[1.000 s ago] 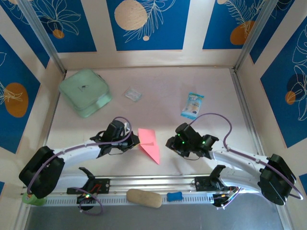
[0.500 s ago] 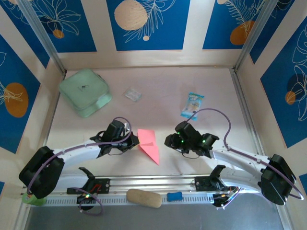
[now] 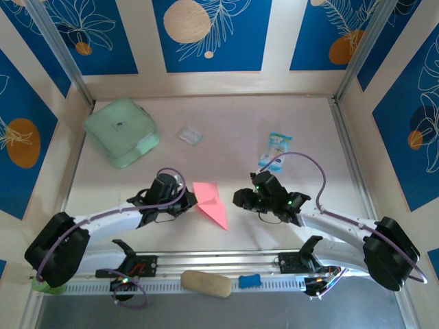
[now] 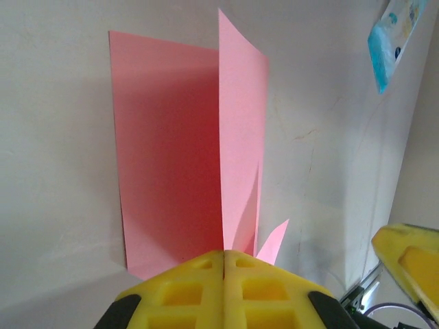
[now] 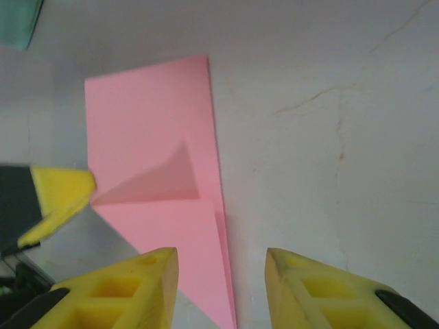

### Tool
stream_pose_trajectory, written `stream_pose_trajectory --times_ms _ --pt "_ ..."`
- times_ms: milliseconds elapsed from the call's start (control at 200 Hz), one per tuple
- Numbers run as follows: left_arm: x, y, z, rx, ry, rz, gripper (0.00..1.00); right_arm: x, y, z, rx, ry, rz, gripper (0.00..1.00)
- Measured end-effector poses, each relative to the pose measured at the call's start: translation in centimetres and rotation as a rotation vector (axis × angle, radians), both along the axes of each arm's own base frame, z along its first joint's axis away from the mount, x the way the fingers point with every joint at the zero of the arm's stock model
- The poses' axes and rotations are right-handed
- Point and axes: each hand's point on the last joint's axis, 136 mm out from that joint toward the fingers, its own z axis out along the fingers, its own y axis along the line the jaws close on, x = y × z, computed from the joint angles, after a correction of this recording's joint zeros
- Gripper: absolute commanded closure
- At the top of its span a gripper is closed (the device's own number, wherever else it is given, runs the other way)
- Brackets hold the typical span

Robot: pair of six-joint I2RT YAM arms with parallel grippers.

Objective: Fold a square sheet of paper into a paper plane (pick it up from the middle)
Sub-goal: Perform the fourth fold on the wing at the bottom-center of the table.

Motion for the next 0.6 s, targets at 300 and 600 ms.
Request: stream_pose_trajectory --times_ms 300,600 --pt "0.3 0.6 0.2 -0.003 -0.002 0.056 1.00 -3.8 4.7 1.3 -0.142 -0.364 0.356 0.60" --pt "0.4 0.7 0.5 -0.006 -0.014 0.069 1.00 -4.7 7.7 -3.0 -0.403 -0.564 0.584 0.62"
